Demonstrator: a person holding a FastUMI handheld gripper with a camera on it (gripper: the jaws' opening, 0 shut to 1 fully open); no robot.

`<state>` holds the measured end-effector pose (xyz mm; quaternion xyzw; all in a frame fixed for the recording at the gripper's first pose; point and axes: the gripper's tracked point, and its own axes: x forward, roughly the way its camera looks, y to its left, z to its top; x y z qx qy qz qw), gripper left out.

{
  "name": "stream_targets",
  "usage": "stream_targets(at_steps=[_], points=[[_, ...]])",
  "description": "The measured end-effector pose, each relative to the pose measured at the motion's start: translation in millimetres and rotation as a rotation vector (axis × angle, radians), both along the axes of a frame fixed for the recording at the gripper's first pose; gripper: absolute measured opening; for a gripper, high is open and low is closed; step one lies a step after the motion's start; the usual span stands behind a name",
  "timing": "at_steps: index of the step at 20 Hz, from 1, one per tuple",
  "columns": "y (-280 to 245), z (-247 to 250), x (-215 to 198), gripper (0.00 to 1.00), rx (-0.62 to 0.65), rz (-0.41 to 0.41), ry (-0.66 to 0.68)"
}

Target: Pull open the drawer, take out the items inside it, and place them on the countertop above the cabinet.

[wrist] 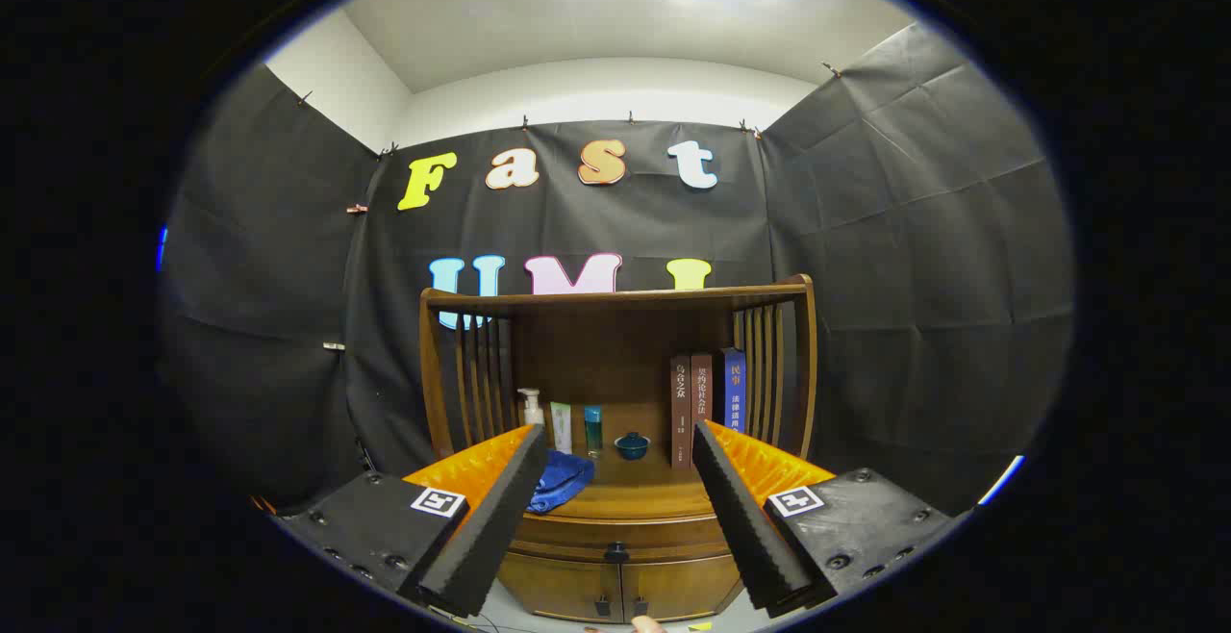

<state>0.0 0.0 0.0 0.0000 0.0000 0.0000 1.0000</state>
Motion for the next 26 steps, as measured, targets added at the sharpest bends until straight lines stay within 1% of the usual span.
stream_targets(at_steps=[4, 6, 8, 11, 18, 22, 26], points=[[12, 1, -3, 0.99, 0.005, 0.035, 0.014], [11, 2, -2, 0.99, -0.002, 0.029, 0.011], [7, -2, -3, 0.99, -0.028, 0.003, 0.03], [14, -4, -3, 0.99, -0.015, 0.018, 0.038], [15, -1, -4, 0.99, -0.022, 0.018, 0.022], [13, -11, 1, 0.99, -0.024, 0.009, 0.044], [17, -27, 14, 0.99, -0.014, 0.02, 0.058]])
